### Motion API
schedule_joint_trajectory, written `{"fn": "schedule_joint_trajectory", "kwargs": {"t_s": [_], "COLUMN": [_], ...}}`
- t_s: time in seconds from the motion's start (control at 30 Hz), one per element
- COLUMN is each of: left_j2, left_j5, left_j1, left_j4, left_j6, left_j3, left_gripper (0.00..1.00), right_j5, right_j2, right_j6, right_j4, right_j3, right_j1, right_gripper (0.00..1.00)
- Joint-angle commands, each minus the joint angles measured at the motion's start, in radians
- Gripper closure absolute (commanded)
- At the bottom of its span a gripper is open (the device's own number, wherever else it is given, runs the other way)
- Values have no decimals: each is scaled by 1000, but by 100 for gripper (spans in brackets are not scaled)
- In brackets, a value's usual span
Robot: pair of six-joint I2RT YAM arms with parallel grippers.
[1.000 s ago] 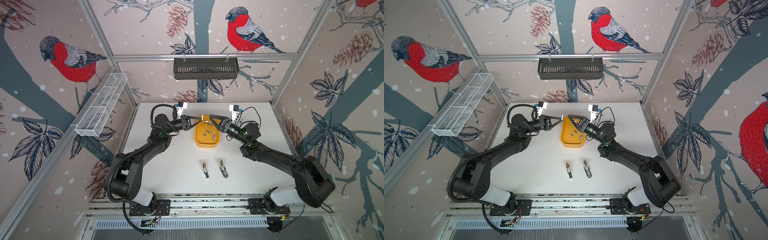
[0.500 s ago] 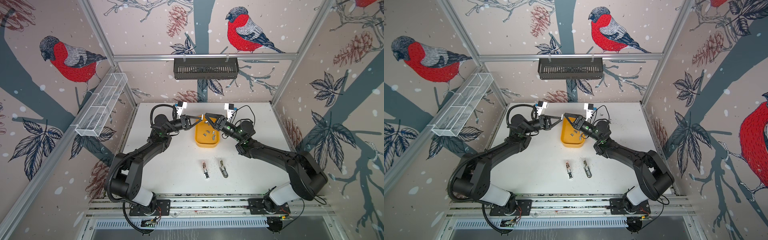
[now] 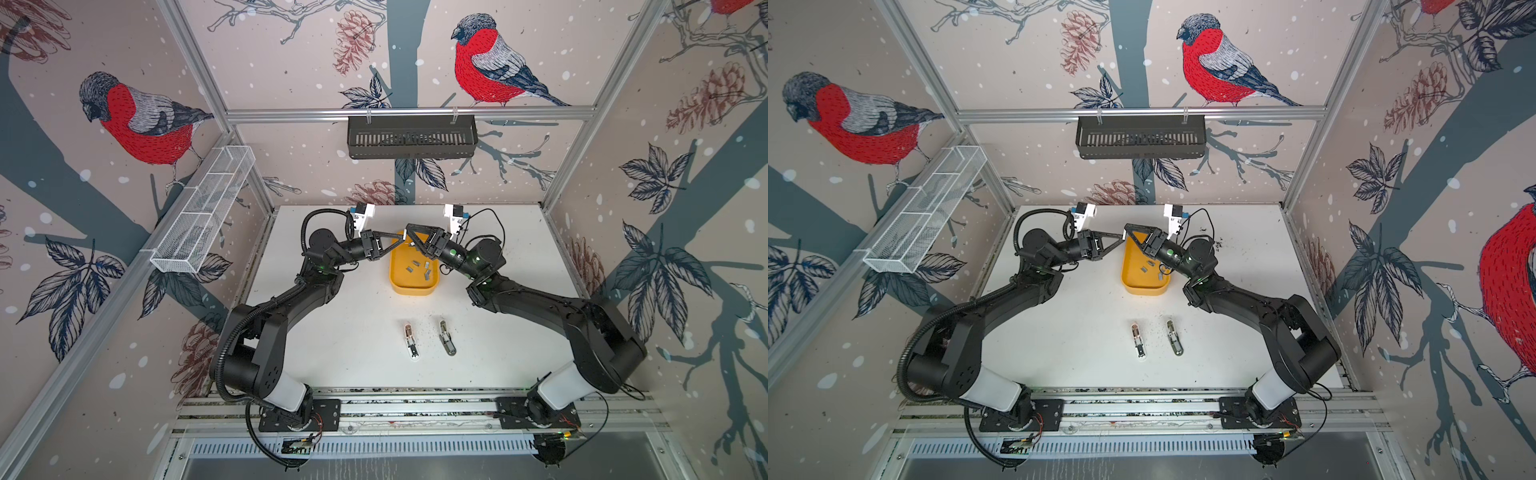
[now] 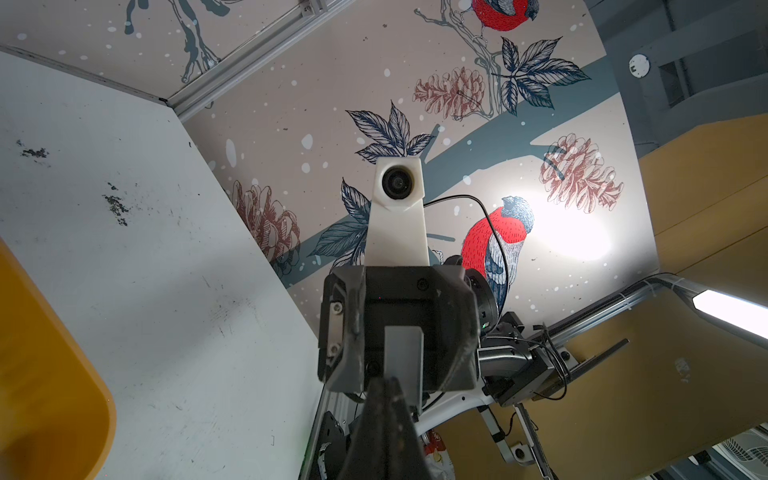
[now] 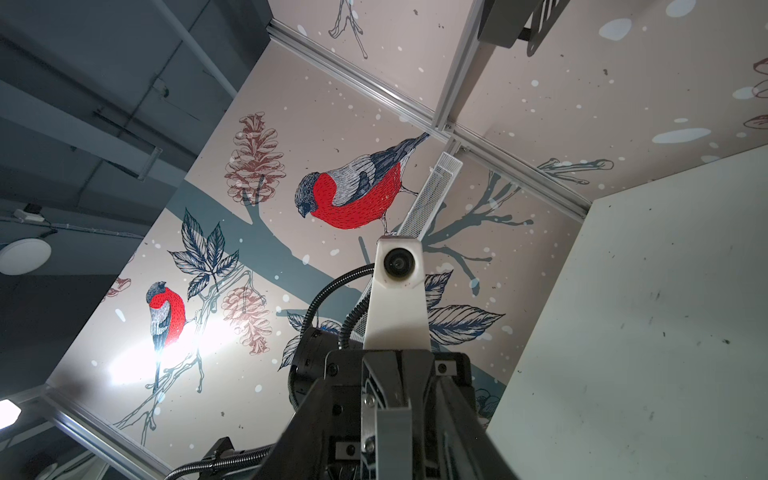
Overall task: Load the staples into the stapler
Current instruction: 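Raise both grippers face to face above the yellow tray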
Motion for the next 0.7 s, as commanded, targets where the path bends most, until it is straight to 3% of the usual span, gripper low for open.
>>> {"fn": "schedule_joint_trajectory", "kwargs": {"t_s": [0.0, 0.67], "left_j2": [5, 14], "left_j5": [20, 24], "left_j1": [2, -1], "left_j4": [57, 55], "left_j6": [0, 3], "left_j3": [9, 11], "left_gripper": [100, 100], "right_j5": [-16, -25], "right_j2": [7, 28], "right_j6": [5, 11], "right_j4": [44, 46], "right_j3": [15, 26], "right_j1": [4, 4], "right_gripper": [59, 71]}}
